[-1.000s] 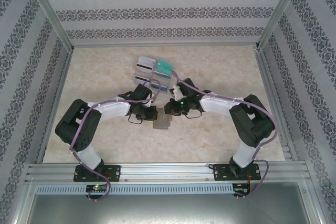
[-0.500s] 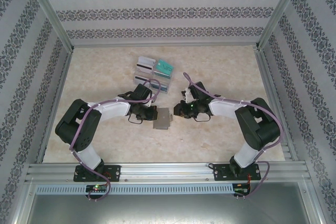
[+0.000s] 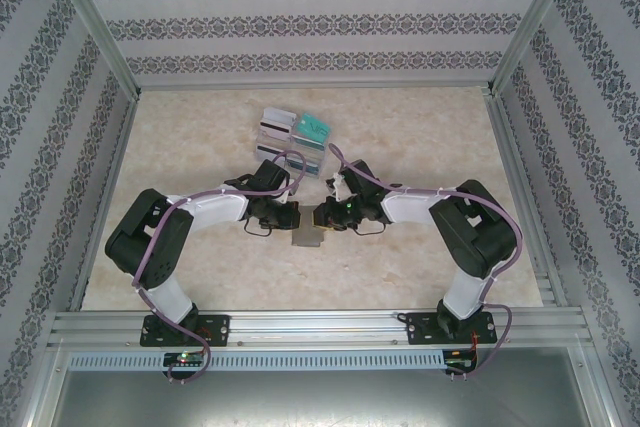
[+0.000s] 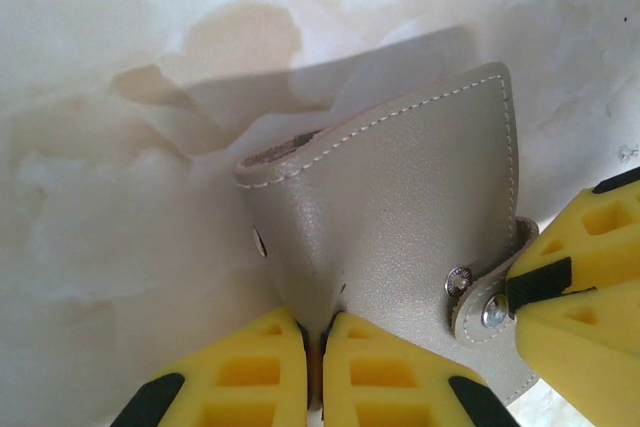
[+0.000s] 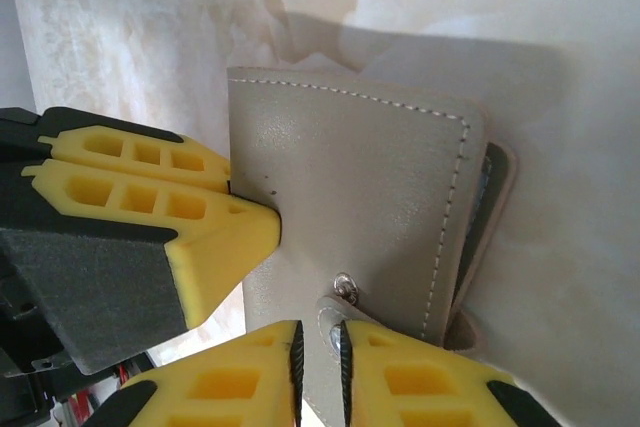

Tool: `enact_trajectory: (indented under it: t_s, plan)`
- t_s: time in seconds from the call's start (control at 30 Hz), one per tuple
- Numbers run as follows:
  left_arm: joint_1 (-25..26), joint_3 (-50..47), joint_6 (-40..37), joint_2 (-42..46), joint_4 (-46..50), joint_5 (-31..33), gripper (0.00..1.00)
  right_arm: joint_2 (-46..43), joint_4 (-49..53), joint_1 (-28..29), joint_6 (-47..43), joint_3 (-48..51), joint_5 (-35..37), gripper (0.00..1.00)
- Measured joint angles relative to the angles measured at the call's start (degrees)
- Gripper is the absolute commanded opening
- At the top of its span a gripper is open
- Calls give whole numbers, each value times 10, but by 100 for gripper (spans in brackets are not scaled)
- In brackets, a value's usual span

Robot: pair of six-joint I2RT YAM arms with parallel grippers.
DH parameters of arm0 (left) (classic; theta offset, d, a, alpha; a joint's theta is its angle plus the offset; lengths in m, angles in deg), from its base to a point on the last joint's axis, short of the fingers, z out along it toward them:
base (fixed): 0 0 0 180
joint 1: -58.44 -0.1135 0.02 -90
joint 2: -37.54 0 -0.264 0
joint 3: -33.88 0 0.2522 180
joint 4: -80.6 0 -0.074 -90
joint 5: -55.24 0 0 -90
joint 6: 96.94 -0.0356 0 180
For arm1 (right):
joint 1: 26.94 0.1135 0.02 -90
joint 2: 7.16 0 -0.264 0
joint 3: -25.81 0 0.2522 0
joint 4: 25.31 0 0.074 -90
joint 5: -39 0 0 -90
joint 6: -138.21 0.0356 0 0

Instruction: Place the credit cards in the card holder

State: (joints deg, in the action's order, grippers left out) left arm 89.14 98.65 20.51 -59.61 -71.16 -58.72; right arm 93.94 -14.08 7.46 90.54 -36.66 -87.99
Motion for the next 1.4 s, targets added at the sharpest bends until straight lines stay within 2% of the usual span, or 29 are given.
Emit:
enact_trajectory:
  t_s: [0.3, 0.5, 0.7, 0.93, 1.13, 1.2, 1.4]
  plan:
    - [0, -1, 0, 0, -2, 0, 9, -7, 8, -2, 0, -3, 0, 19]
    - [0, -1, 0, -1, -2, -2, 9, -56, 19, -14, -3, 23, 6, 27]
    - [0, -1, 0, -1, -2, -2, 9, -74, 77, -15, -32, 20, 49, 34]
    - [0, -8, 0, 4, -11, 0, 8, -23, 55, -4, -28, 20, 46, 31]
    - [0, -9, 0, 4, -12, 0, 10, -18, 50, -4, -26, 13, 45, 26]
    - [0, -9, 0, 4, -13, 0, 14, -14, 50, -4, -26, 7, 43, 26]
    - [0, -9, 0, 4, -13, 0, 14, -10, 49, -1, -26, -11, 40, 26]
